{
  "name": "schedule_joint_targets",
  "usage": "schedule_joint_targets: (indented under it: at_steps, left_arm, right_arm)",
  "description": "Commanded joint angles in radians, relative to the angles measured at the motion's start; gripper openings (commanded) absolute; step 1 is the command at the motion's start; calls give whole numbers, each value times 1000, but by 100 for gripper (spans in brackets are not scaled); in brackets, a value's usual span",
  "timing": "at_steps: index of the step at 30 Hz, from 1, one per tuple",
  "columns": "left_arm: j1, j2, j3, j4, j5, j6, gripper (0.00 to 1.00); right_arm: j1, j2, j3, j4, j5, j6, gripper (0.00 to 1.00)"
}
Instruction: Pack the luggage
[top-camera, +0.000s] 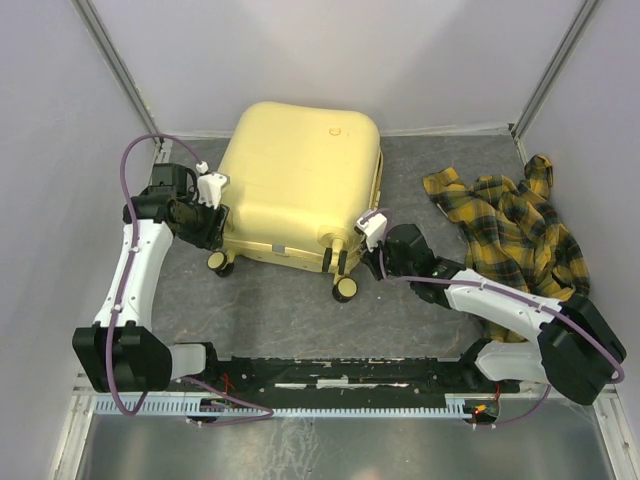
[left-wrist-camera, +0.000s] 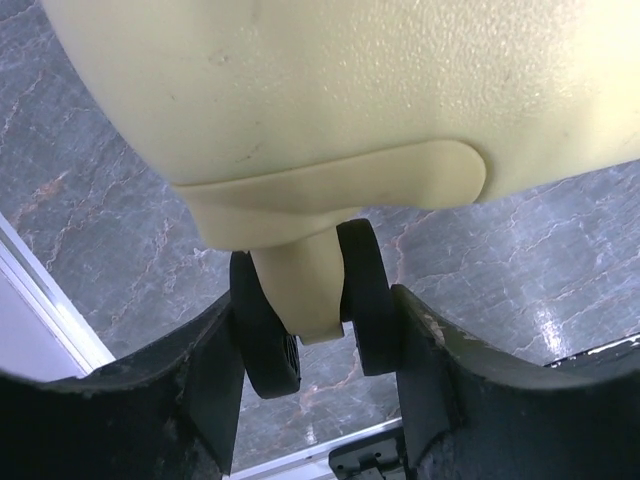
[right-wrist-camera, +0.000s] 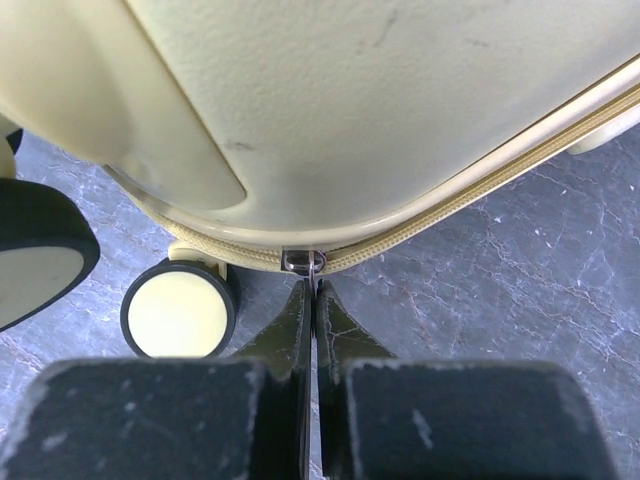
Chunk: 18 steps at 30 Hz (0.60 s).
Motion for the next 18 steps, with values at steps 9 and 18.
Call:
schedule_joint_targets:
  at_steps: [9,18]
  left_arm:
    - [30,59,-21,92,-119,113,3]
    - [55,103,-8,119,-109,218,3]
  right_arm:
    - [-224,-2,94,14,-45,-72,2]
    - [-347,95,177,41,-123,-124,2]
